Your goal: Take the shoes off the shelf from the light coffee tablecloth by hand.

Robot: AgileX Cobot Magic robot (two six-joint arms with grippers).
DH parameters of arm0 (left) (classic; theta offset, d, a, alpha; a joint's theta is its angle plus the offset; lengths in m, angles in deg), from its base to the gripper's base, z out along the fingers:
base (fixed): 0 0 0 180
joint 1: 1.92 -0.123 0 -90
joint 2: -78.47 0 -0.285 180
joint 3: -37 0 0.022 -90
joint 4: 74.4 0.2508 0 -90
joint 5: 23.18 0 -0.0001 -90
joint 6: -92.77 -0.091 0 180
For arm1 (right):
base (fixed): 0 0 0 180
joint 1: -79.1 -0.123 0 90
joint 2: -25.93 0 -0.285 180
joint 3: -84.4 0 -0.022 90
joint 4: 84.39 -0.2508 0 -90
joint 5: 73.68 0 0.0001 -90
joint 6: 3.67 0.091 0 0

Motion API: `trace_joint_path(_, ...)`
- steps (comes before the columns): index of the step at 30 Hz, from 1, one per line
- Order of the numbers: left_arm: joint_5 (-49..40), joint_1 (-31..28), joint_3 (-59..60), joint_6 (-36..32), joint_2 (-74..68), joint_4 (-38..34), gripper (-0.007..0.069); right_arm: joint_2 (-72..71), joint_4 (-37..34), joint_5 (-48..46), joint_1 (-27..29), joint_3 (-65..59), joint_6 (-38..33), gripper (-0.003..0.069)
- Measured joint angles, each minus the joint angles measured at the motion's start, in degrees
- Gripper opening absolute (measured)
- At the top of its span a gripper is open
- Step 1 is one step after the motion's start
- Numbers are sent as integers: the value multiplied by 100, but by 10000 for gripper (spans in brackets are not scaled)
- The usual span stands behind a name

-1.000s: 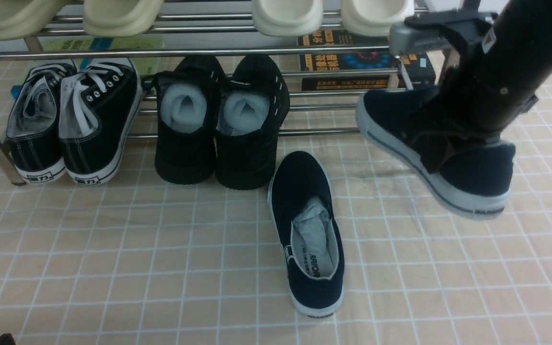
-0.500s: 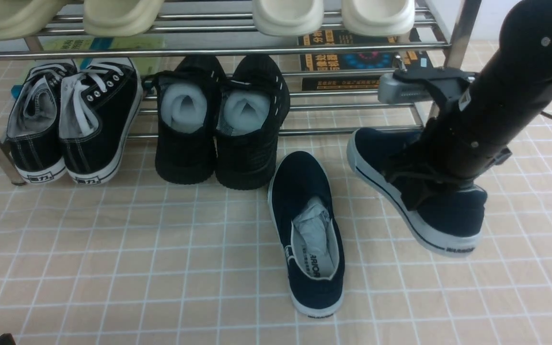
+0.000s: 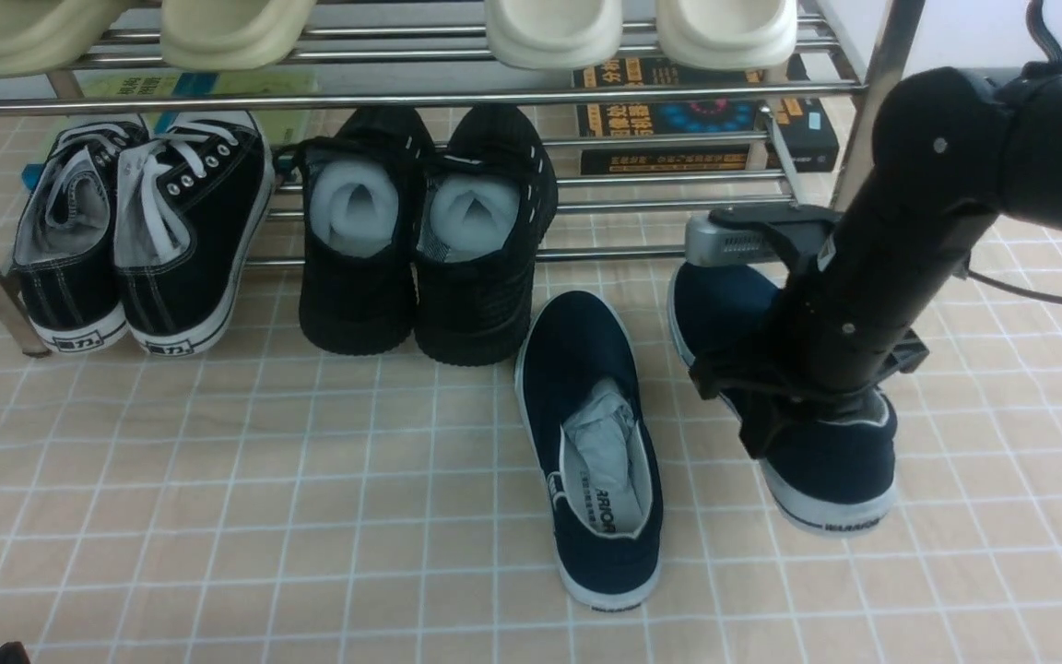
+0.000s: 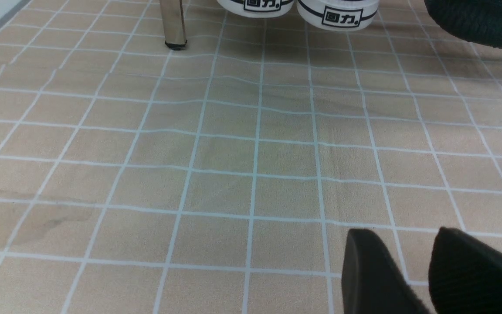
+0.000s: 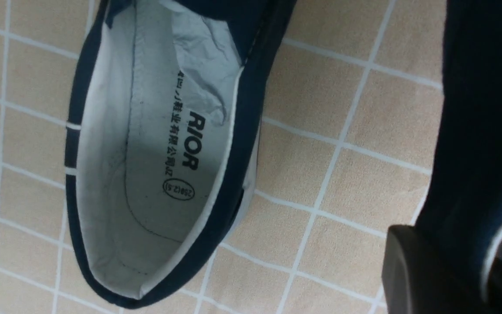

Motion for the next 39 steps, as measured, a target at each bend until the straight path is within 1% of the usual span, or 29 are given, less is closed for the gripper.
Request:
trace_joint_path(10, 0, 0, 0, 0, 0, 0, 239, 283, -228, 167, -58, -4, 4, 18)
trace_joint_path(14, 0, 0, 0, 0, 0, 0, 239, 414, -276, 635, -134, 8, 6, 20)
trace_joint_path(22, 0, 0, 0, 0, 0, 5, 239, 597, -236, 773, -268, 8, 11, 25)
trace_joint_path(26, 0, 0, 0, 0, 0, 5, 239, 640, -274, 725, -273, 8, 11, 44)
trace_joint_path(28, 0, 0, 0, 0, 0, 5, 239, 645, -316, 662, -273, 8, 11, 83)
trace_joint_path(31, 0, 0, 0, 0, 0, 5, 239, 645, -477, 438, -273, 36, 0, 165)
trace_joint_path(32, 0, 0, 0, 0, 0, 5, 239, 645, -503, 376, -273, 44, -10, 178)
trace_joint_path(33, 0, 0, 0, 0, 0, 5, 239, 645, -582, 83, -273, 150, -106, 223)
trace_joint_path(35, 0, 0, 0, 0, 0, 5, 239, 645, -619, -384, -273, 406, -326, 281)
trace_joint_path(37, 0, 0, 0, 0, 0, 5, 239, 638, -619, -634, -273, 570, -478, 293)
trace_joint_path(39, 0, 0, 0, 0, 0, 5, 239, 542, -626, -968, -267, 946, -754, 283)
